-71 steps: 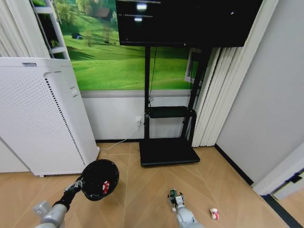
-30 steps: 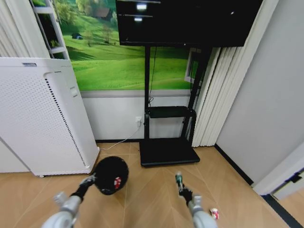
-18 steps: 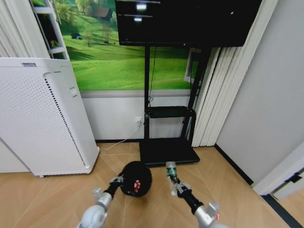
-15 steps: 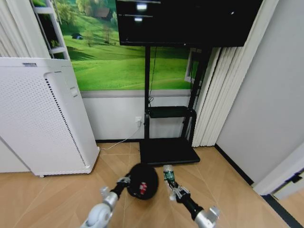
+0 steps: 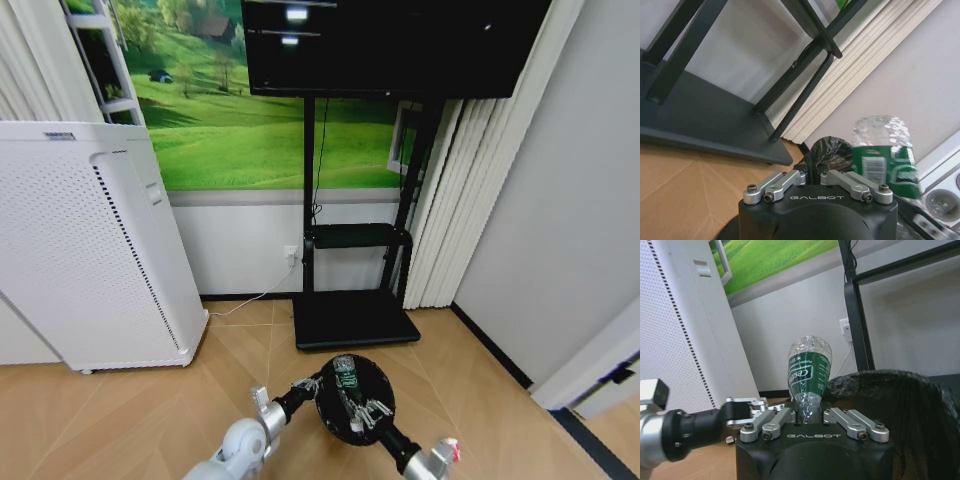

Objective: Pick up the trash bin and place the garbage on the floor into it.

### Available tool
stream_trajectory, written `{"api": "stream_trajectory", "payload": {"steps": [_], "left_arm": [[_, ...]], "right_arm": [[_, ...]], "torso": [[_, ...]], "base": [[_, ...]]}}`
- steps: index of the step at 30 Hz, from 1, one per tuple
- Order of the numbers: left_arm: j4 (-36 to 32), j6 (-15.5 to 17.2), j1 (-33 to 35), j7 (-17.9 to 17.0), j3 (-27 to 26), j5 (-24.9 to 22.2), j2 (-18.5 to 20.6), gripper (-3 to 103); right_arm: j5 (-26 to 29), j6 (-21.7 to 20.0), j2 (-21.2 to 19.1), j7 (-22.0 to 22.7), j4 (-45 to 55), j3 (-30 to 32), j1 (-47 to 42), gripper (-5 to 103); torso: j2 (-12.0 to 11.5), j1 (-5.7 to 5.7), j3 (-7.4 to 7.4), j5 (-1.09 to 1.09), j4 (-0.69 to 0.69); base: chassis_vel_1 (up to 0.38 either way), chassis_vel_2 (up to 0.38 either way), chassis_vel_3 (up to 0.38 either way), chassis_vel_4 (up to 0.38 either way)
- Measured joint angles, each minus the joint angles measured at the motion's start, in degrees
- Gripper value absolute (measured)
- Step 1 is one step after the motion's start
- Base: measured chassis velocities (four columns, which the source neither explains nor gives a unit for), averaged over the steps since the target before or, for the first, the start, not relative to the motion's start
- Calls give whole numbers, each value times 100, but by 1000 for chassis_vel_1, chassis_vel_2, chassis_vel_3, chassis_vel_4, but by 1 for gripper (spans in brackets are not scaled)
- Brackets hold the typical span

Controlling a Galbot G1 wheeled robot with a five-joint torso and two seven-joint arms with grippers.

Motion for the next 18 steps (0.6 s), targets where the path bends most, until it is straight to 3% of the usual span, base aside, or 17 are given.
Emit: {"api": "stream_trajectory", "payload": {"steps": [6, 8, 9, 10, 12, 13, 17, 18], "left_arm": [[-64, -2, 238, 50, -173, 134, 46, 7], [-69, -4, 252, 49, -192, 138, 50, 7], [-71, -5, 256, 47, -200, 139, 51, 7], [-71, -5, 256, 47, -200, 139, 51, 7], [-73, -17, 276, 36, -234, 141, 52, 7], [-71, -42, 290, -9, -283, 144, 51, 7], [-65, -77, 293, -121, -368, 113, 41, 7], [-69, -83, 294, -196, -442, 67, 21, 7]], "right_arm": [[-20, 8, -20, 46, -110, -101, 112, 19], [-19, 9, -27, 48, -113, -113, 125, 24], [-19, 8, -30, 50, -114, -118, 130, 34], [-19, 8, -30, 50, -114, -118, 130, 34], [-17, 8, -37, 56, -115, -138, 154, 45], [-10, 7, -41, 65, -115, -165, 183, 56], [-2, 7, -48, 74, -106, -190, 204, 62], [-2, 23, -61, 77, -96, -193, 203, 67]], "torso": [[0, 0, 0, 0, 1], [0, 0, 0, 0, 1], [0, 0, 0, 0, 1], [0, 0, 0, 0, 1], [0, 0, 0, 0, 1], [0, 0, 0, -1, 0], [0, 0, 0, -1, -1], [0, 0, 0, -1, -1]], "base": [[0, 0, 0, 0], [0, 0, 0, 0], [0, 0, 0, 0], [0, 0, 0, 0], [0, 0, 0, 0], [0, 0, 0, 0], [0, 0, 0, 0], [0, 0, 0, 0]]}}
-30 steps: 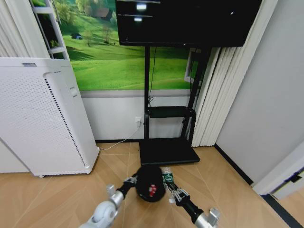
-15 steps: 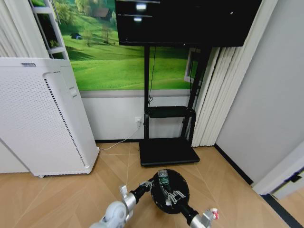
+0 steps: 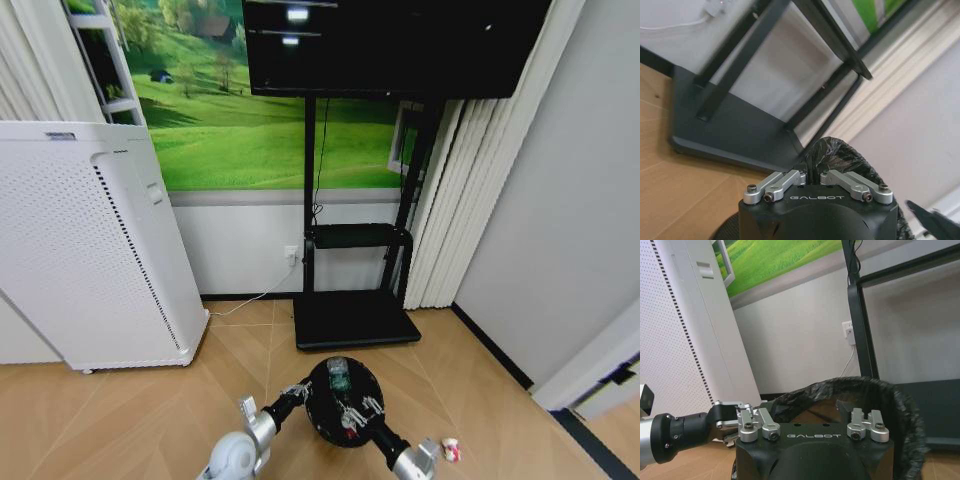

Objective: Pick up the trash bin and place the garbage on the floor into it.

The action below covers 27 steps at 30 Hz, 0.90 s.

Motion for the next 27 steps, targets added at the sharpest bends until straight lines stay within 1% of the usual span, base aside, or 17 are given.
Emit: {"api": "stream_trajectory", "payload": {"steps": [1, 2, 4, 5, 6, 7, 8, 9, 10, 12, 13, 16, 17, 20, 21, 23, 27], "left_arm": [[0, 0, 0, 0, 0, 0, 0, 7], [3, -2, 43, -89, -179, -58, -52, 7], [-9, -2, 123, -151, -308, -143, -69, 7], [-83, -4, 289, -208, -522, -196, -78, 7], [-107, -14, 386, -271, -676, -196, -106, 7], [-107, -14, 386, -271, -676, -196, -106, 7], [-123, -32, 492, -363, -940, -150, -175, 7], [-120, -50, 605, -427, -1377, -111, -272, 7], [-120, -50, 605, -427, -1377, -111, -272, 7], [-127, -58, 774, -475, -2050, -183, -340, 7], [-127, -58, 774, -475, -2050, -183, -340, 7], [-260, -48, 969, -518, -2617, -399, -326, 7], [-260, -48, 969, -518, -2617, -399, -326, 7], [-460, -31, 1190, -522, -3222, -678, -256, 7], [-460, -31, 1190, -522, -3222, -678, -256, 7], [-537, -23, 1299, -493, -3467, -761, -216, 7], [-591, -15, 1391, -457, -3633, -781, -212, 7]], "right_arm": [[0, 0, 0, 0, 0, 0, 0, 67], [0, 49, -1, 5, 40, 24, -5, 78], [1, 89, -4, 12, 63, 57, -2, 78], [38, 130, 19, 123, 87, 124, 16, 89], [115, 129, 98, 275, 137, 193, 21, 94], [115, 129, 98, 275, 137, 193, 21, 94], [242, 4, 182, 472, 232, 333, 8, 97], [352, -116, 241, 665, 263, 510, -21, 99], [352, -116, 241, 665, 263, 510, -21, 99], [393, -162, 272, 844, 113, 790, -61, 100], [393, -162, 272, 844, 113, 790, -61, 100], [348, -195, 305, 985, -74, 986, -102, 100], [348, -195, 305, 985, -74, 986, -102, 100], [255, -218, 395, 1069, -257, 1017, -114, 100], [255, -218, 395, 1069, -257, 1017, -114, 100], [198, -219, 426, 1070, -324, 956, -95, 100], [137, -217, 436, 1058, -432, 890, -30, 100]], "torso": [[0, 0, 0, 0, 0], [0, 0, 0, 0, -1], [0, 0, 0, 0, 0], [0, 0, 0, 0, 1], [0, 0, 0, 0, -1], [0, 0, 0, 0, -1], [0, 0, 0, 0, 0], [0, 0, 0, -2, 0], [0, 0, 0, -2, 0], [0, 0, 0, 2, 1], [0, 0, 0, 2, 1], [0, 0, 0, 0, 1], [0, 0, 0, 0, 1], [0, 0, 0, 0, 0], [0, 0, 0, 0, 0], [0, -1, 0, 0, 1], [0, -1, 0, -1, 1]], "base": [[0, 0, 0, 0], [0, 0, 0, 0], [0, 0, 0, 0], [0, 0, 0, 0], [0, 0, 0, 0], [0, 0, 0, 0], [0, 0, 0, 0], [0, 0, 0, 0], [0, 0, 0, 0], [0, 0, 0, 0], [0, 0, 0, 0], [0, 0, 0, 0], [0, 0, 0, 0], [0, 0, 0, 0], [0, 0, 0, 0], [0, 0, 0, 0], [-23, -38, 39, 34]]}}
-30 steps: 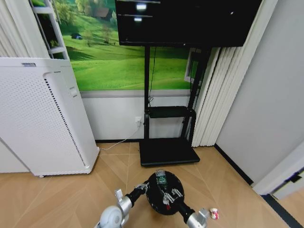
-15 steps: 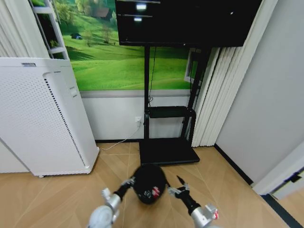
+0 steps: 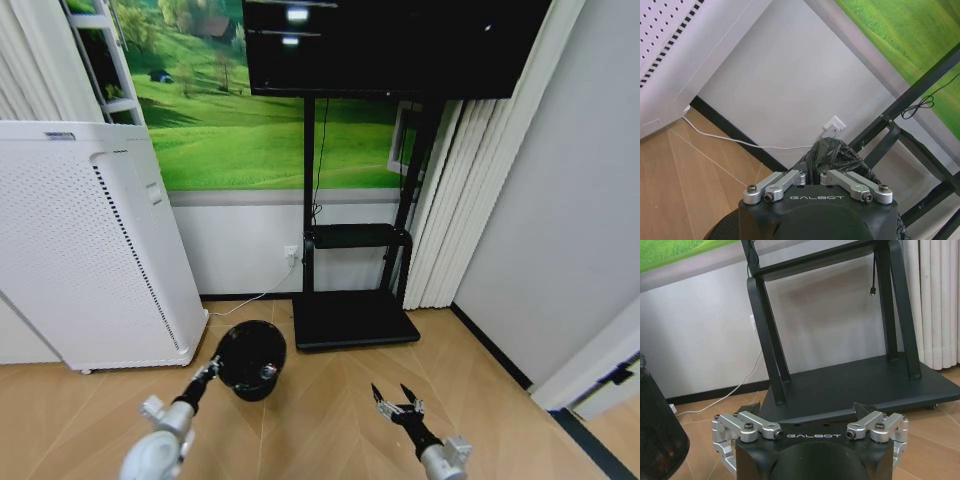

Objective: Pick up the trash bin and place the garbage on the floor into it.

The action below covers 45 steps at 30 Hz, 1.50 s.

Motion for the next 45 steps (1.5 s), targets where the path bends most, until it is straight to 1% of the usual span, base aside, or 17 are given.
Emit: {"api": "stream_trajectory", "payload": {"steps": [13, 16, 18, 19, 20, 22, 23, 26, 28, 29, 30, 31, 32, 34, 35, 37, 45], "left_arm": [[26, 4, 92, 85, -197, 205, -88, 7], [27, 4, 101, 99, -267, 208, -90, 7], [51, 5, 133, 125, -334, 212, -94, 7], [51, 5, 133, 125, -334, 212, -94, 7], [70, 10, 151, 158, -356, 209, -96, 7], [80, 14, 157, 176, -362, 207, -96, 7], [105, 35, 178, 219, -372, 205, -96, 7], [113, 45, 202, 252, -379, 211, -96, 7], [233, 54, 266, 454, -424, 417, -96, 7], [367, 55, 311, 668, -478, 619, -88, 7], [367, 55, 311, 668, -478, 619, -88, 7], [541, 60, 405, 1008, -552, 849, -56, 7], [541, 60, 405, 1008, -552, 849, -56, 7], [706, 71, 580, 1435, -655, 1033, 26, 7], [706, 71, 580, 1435, -655, 1033, 26, 7], [818, 70, 688, 1643, -720, 1107, 92, 7], [673, 77, 807, 1808, -787, 982, 140, 7]], "right_arm": [[-332, 117, 46, -55, -759, -120, 229, 100], [-541, 166, 82, 75, -1157, -168, 367, 100], [-865, 364, 140, 353, -1726, -232, 568, 100], [-865, 364, 140, 353, -1726, -232, 568, 100], [-1162, 425, 190, 609, -2041, -251, 670, 100], [-1276, 418, 206, 700, -2132, -256, 692, 100], [-1548, 197, 253, 898, -2319, -274, 713, 100], [-1663, -13, 285, 995, -2427, -340, 730, 100], [-1755, -274, 337, 1059, -2648, -466, 847, 100], [-1751, -353, 356, 1075, -2755, -530, 922, 100], [-1751, -353, 356, 1075, -2755, -530, 922, 100], [-1742, -426, 383, 1093, -2900, -632, 1026, 100], [-1742, -426, 383, 1093, -2900, -632, 1026, 100], [-1738, -493, 424, 1121, -3063, -758, 1175, 100], [-1738, -493, 424, 1121, -3063, -758, 1175, 100], [-1737, -561, 485, 1189, -3207, -826, 1311, 100], [-1864, -649, 546, 1303, -3586, -892, 1540, 100]], "torso": [[0, 0, 1, 4, -2], [0, -1, 0, -2, -1], [0, -1, 0, 4, -3], [0, -1, 0, 4, -3], [0, -2, 0, 3, -2], [0, -1, 0, 3, -1], [0, -2, 0, 3, -1], [0, -2, 0, 1, -2], [0, -1, 0, 0, -3], [0, 0, 0, -2, -2], [0, 0, 0, -2, -2], [0, 0, 0, 0, 0], [0, 0, 0, 0, 0], [0, 0, 0, 0, 3], [0, 0, 0, 0, 3], [0, 0, 0, 1, 2], [0, 0, 0, 0, -2]], "base": [[-181, -191, 173, 186], [-246, -291, 247, 316], [-256, -293, 254, 291], [-267, -287, 267, 291], [-267, -214, 257, 241], [-224, -214, 257, 241], [-100, -143, 153, 90], [-77, -56, 91, 36], [4, 28, -28, -33], [61, 56, -74, -41], [61, 56, -74, -41], [64, 74, -74, -80], [64, 74, -74, -80], [62, 42, -21, -56], [59, 45, -3, -32], [0, 0, 0, 0], [0, 0, 0, 0]]}}
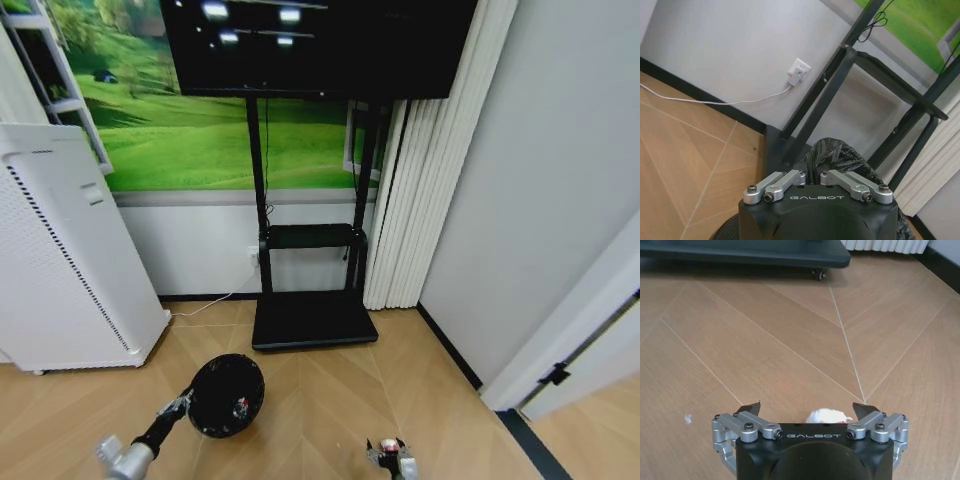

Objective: Pick up the trash bin and place the garbage on the floor into it.

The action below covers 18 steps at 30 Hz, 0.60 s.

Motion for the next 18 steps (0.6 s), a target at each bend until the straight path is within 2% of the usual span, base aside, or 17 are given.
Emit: {"api": "stream_trajectory", "payload": {"steps": [11, 13, 15, 18], "left_arm": [[-512, 20, 96, -33, 17, -34, -3, 7], [-526, 21, 96, -44, 17, -37, -2, 7], [-529, 21, 92, -52, 18, -39, -2, 7], [-533, 21, 76, -69, 19, -47, -5, 7]], "right_arm": [[-135, 4, 144, 191, -869, -44, 496, 100], [-142, -4, 149, 220, -916, -44, 525, 103], [-145, -18, 148, 250, -948, -43, 543, 100], [-147, -51, 123, 303, -1011, -37, 550, 86]], "torso": [[0, 0, 0, 2, 1], [0, 0, 0, 2, 2], [0, 0, 0, 1, 2], [0, 0, 0, 2, 1]], "base": [[0, 0, 0, 0], [0, 0, 0, 0], [0, 0, 0, 0], [0, 0, 0, 0]]}}
